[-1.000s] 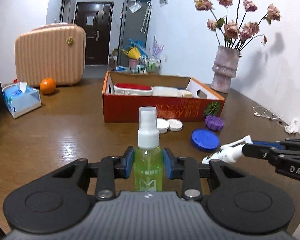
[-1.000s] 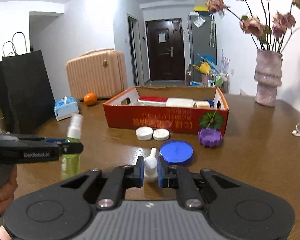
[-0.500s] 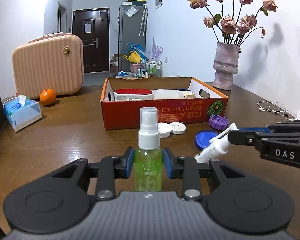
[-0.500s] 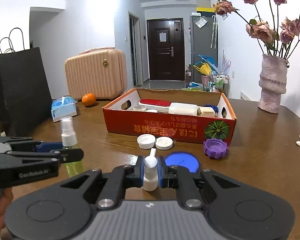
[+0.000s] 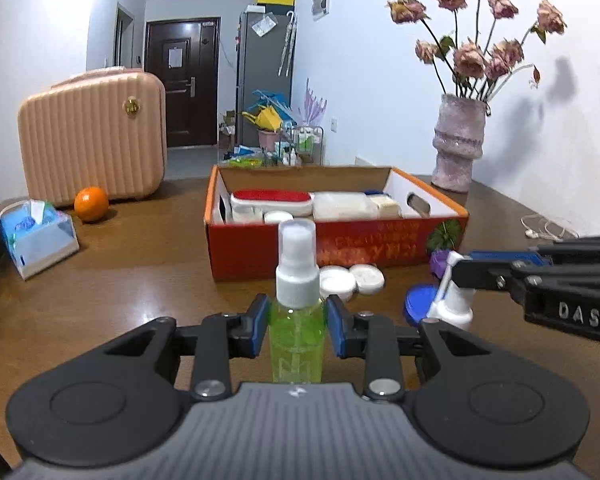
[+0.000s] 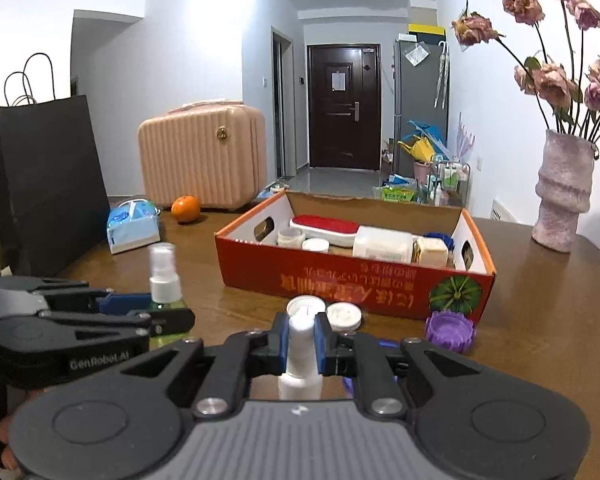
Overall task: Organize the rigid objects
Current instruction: 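Lower the spray bottle with the left tool into the box while the right tool places the lotion bottle in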
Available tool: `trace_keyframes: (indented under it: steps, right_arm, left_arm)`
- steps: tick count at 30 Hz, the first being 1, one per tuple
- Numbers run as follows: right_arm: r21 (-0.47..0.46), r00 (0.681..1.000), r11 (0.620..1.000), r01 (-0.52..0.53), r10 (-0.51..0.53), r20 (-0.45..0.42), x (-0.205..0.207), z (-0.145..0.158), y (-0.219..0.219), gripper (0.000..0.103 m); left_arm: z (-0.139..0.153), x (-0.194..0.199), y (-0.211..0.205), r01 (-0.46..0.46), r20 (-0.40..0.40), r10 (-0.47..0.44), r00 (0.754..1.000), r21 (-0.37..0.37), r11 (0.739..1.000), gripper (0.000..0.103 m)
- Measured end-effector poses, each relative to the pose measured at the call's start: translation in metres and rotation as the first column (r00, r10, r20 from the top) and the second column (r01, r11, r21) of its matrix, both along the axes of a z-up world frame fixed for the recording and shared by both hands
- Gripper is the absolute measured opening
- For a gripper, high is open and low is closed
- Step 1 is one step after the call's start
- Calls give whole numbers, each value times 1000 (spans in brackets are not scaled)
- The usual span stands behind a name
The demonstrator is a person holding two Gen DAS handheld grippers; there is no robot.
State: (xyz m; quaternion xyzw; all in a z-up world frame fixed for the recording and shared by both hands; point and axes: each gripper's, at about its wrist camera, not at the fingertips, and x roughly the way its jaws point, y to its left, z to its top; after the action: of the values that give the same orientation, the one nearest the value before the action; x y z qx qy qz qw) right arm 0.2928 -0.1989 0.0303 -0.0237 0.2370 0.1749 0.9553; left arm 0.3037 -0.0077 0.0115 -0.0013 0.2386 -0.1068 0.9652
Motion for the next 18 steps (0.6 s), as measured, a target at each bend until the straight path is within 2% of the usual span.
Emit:
trace_keyframes:
  steps: [5,8,12,15,18]
  right_arm:
    - [-14,999,1000,9,-8,43,16,20,-9,13]
    - [-17,995,999,27,-26,92,36,42,-20,13]
    - [-7,992,998,56,-55,117,82,71,-40,13]
    - [-10,991,996,84,-83,105,124,79,-52,13]
    - [-29,992,994,108,-105,76,163,72,-58,13]
  left_arm:
    - [36,28,6,13,73,-12,997,-16,1000,32]
    - [61,58,7,27,120,-25,993,-12,1000,32]
    - [73,118,8,10,78,-7,997,-40,999,32]
    - [64,158,6,-10,24,11,1000,-47,999,32]
    - [47,190,6,-34,-16,33,999,-21,999,32]
